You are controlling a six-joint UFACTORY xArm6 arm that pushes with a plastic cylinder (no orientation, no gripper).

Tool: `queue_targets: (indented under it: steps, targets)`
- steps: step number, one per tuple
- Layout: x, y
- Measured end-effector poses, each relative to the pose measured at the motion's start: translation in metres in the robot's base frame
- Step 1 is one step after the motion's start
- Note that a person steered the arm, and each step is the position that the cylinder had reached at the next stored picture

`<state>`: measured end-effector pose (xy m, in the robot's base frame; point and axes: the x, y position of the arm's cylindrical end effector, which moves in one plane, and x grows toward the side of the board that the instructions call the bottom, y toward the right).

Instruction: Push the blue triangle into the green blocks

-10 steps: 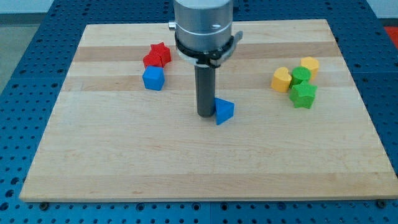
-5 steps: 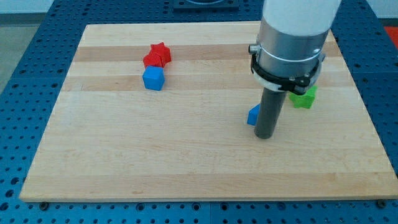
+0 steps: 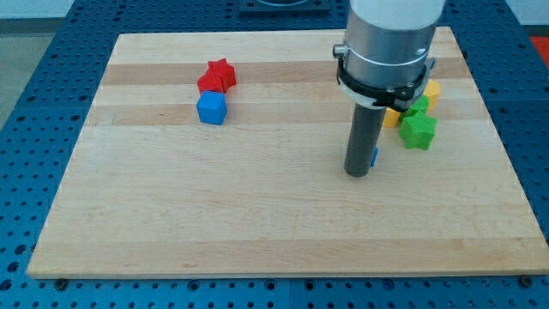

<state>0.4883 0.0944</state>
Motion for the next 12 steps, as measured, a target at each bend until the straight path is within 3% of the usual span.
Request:
queue_targets:
  steps: [4,12]
  targets:
    - [-0.042,0.001]
    - [-0.052,0.039]
